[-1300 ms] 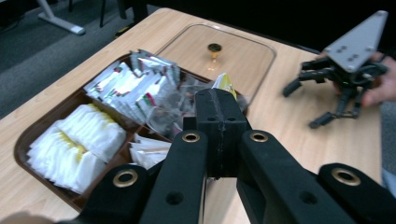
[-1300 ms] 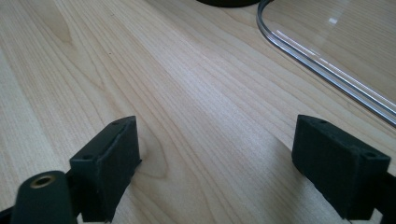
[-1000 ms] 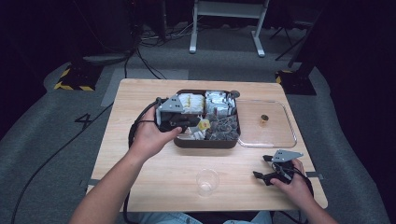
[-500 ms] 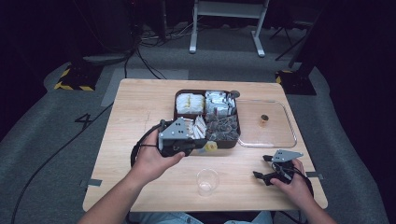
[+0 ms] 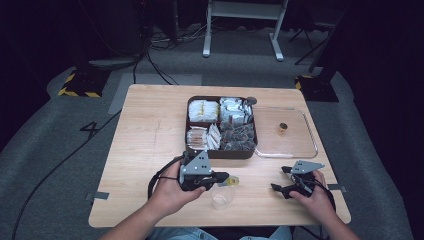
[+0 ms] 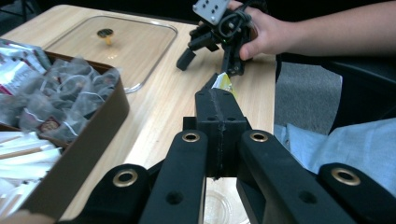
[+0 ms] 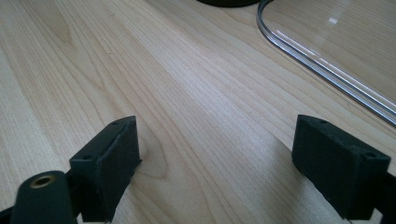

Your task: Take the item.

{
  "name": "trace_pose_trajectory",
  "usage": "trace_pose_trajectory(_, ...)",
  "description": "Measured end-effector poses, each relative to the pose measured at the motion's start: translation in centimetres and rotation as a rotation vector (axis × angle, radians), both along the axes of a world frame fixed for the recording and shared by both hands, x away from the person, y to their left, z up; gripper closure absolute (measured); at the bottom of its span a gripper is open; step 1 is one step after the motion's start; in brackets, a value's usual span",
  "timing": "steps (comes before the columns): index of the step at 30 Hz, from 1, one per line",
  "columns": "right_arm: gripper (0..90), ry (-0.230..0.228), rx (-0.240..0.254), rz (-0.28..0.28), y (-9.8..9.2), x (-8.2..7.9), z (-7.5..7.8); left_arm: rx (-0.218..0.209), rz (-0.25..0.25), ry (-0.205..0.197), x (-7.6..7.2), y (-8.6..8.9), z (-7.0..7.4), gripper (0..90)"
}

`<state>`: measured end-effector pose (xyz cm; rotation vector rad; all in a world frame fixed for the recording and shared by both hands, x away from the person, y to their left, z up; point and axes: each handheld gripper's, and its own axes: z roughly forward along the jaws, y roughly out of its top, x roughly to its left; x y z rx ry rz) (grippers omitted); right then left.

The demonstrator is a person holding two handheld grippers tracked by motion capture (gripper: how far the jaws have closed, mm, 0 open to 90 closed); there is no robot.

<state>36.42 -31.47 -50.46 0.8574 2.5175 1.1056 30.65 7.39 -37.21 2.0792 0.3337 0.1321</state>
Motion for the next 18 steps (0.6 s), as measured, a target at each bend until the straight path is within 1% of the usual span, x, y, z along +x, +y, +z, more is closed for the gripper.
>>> trace_pose_trajectory(1, 15.2, 0.0, 0.0, 0.0, 0.0, 0.0, 0.0, 0.001, -0.002, 0.006, -0.1, -0.2, -0.4, 90.0)
trace_pose_trajectory(2, 15.1, 0.0, 0.0, 0.0, 0.0, 0.0, 0.0, 0.001, -0.002, 0.006, -0.1, -0.2, -0.4, 90.0)
trace_pose_trajectory(3, 15.1, 0.0, 0.0, 0.0, 0.0, 0.0, 0.0, -0.002, -0.003, 0.011, -0.1, -0.2, -0.8, 90.0)
trace_pose_trajectory(6, 15.1, 0.0, 0.0, 0.0, 0.0, 0.0, 0.0, 0.001, -0.006, 0.009, -0.1, -0.3, -1.2, 90.0)
trace_pose_trajectory(7, 15.1, 0.0, 0.0, 0.0, 0.0, 0.0, 0.0, 0.008, -0.008, 0.008, -0.1, -0.4, -1.6, 90.0)
trace_pose_trajectory(12, 15.2, -0.001, -0.001, 0.001, 0.0, 0.0, 0.0, 0.006, -0.007, 0.008, -0.2, -0.5, -2.0, 90.0)
trace_pose_trajectory(18, 15.1, 0.0, 0.0, 0.0, 0.0, 0.0, 0.0, 0.017, -0.006, 0.009, -0.4, -0.6, -2.8, 90.0)
